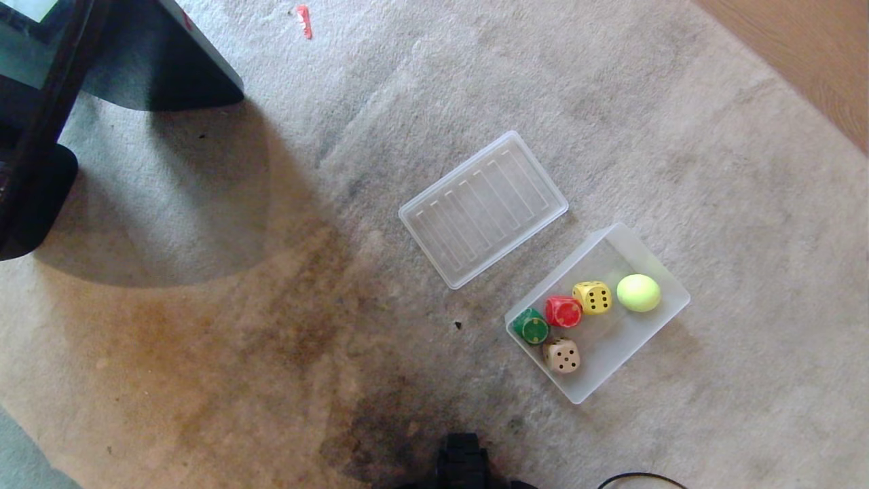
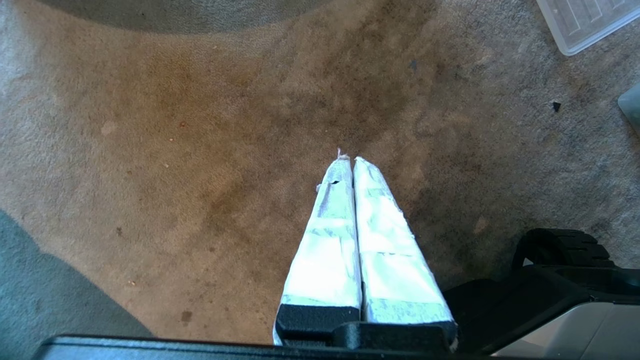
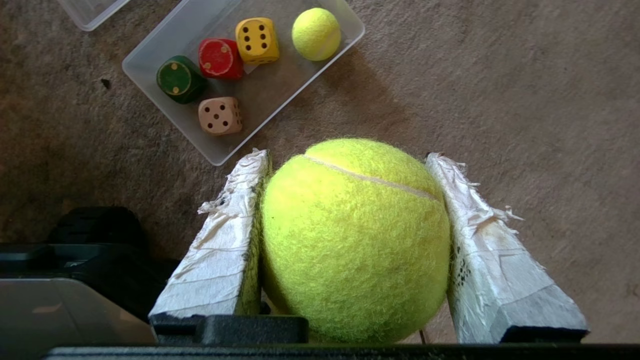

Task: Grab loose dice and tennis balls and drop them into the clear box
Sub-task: Put the ball in the box

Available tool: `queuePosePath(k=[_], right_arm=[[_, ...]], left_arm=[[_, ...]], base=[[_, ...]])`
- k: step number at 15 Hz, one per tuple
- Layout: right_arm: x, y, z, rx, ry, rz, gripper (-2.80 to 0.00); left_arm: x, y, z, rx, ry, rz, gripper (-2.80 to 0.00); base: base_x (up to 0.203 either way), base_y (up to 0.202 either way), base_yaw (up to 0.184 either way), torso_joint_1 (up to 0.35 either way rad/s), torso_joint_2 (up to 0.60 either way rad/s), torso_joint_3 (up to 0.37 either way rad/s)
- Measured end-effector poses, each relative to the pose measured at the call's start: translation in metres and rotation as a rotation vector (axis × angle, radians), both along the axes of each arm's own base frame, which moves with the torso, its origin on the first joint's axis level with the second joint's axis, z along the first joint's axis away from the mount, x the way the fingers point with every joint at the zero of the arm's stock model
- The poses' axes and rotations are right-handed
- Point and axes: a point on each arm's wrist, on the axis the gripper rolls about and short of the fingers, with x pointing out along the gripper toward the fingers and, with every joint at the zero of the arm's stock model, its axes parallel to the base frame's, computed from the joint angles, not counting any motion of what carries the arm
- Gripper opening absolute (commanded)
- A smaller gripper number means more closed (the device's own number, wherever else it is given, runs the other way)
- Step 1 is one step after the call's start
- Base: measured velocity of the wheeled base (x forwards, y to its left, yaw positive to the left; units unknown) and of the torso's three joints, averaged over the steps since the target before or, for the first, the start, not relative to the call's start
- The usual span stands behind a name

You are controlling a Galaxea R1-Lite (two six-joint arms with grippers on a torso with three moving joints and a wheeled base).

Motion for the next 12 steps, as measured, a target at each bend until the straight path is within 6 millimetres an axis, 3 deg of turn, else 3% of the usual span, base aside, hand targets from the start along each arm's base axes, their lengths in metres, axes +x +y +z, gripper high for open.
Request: queuePosePath(k=[2,6,9,12], right_arm=[[-0.002,0.0,0.004,0.001,0.02,-0.002,-2.8],[-0.008,0.0,0.052,0.102,0.144,0.01,-2.8],[0.018,0.001,0.082,0.197,0.247,0.02,-2.8],[0.06,0.003,0.096,0.264,0.332,0.047,-2.8]], left_arm=[[0.0,0.0,0.0,0.001,0.0,0.0,-2.8],[0.0,0.0,0.0,0.0,0.0,0.0,-2.8],[0.0,0.0,0.0,0.001,0.0,0.0,-2.8],[0.0,0.0,0.0,0.0,0.0,0.0,-2.8]], base=[[0.0,0.0,0.0,0.0,0.0,0.0],[0.0,0.0,0.0,0.0,0.0,0.0],[0.0,0.0,0.0,0.0,0.0,0.0],[0.0,0.0,0.0,0.0,0.0,0.0]])
